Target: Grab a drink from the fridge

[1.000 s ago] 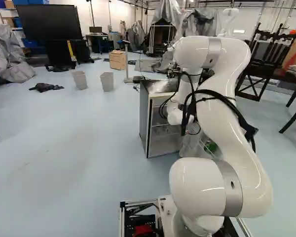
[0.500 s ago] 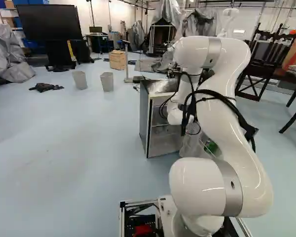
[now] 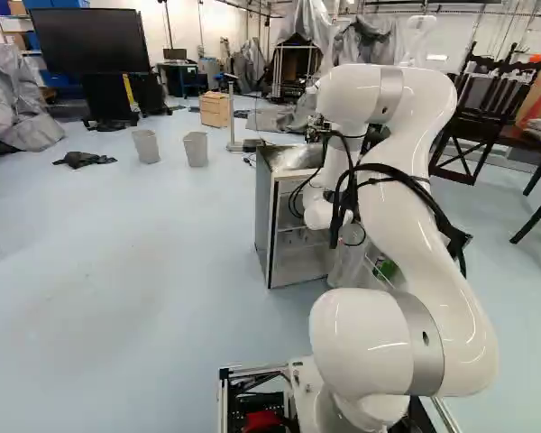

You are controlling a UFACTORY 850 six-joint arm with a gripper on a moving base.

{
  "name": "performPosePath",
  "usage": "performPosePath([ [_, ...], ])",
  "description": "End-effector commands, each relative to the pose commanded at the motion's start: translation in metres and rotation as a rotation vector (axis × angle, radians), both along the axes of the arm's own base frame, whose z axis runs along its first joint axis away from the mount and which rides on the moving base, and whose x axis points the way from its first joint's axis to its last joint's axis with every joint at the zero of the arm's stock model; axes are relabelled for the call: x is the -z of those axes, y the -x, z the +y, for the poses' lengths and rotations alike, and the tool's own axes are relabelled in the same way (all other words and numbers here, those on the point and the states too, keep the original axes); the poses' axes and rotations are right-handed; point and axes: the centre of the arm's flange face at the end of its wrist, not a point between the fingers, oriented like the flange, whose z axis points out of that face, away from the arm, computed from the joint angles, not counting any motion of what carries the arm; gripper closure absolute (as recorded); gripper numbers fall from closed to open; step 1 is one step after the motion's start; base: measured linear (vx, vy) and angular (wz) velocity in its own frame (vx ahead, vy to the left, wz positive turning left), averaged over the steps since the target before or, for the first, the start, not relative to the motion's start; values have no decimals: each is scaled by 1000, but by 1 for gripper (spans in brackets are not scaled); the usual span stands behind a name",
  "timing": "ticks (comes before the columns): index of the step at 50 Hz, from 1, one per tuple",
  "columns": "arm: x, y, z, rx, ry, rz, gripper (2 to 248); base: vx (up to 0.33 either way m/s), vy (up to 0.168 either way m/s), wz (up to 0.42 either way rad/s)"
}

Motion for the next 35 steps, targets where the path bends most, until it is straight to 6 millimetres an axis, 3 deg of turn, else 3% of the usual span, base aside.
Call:
performPosePath([
  [35, -13, 4, 15, -49, 121, -25, 154, 0, 0, 0],
])
